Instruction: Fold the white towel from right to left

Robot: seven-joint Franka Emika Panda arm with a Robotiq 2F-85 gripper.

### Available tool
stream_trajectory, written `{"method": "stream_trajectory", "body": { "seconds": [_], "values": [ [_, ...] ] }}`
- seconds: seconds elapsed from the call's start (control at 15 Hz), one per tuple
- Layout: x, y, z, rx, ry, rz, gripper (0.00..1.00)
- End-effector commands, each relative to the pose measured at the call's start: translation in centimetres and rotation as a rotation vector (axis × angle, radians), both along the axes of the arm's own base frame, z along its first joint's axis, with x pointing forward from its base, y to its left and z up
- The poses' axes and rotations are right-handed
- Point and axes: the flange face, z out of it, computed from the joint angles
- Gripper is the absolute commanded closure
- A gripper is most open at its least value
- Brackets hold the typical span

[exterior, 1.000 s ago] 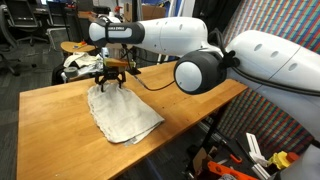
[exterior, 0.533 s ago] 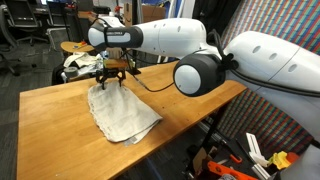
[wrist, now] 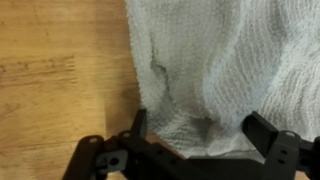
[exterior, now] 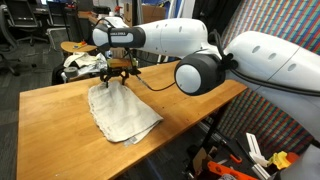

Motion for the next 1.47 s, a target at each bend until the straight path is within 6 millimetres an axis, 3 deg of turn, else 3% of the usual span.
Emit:
{"method": "stream_trajectory", "body": {
  "seconds": [0.0, 0.4, 0.8, 1.13, 1.4],
  "values": [
    [0.5, -1.9, 0.3, -0.007, -0.013, -0.03, 0.0],
    [1.0, -4.4, 0.4, -0.001, -0.023, -0.069, 0.0],
    [1.1, -5.0, 2.2, 0.058, -0.027, -0.043, 0.0],
    [0.8, -6.1, 8.3, 0.127, -0.035, 0.084, 0.0],
    [-0.6, -8.7, 13.3, 0.106, 0.02, 0.145, 0.0]
  ]
}}
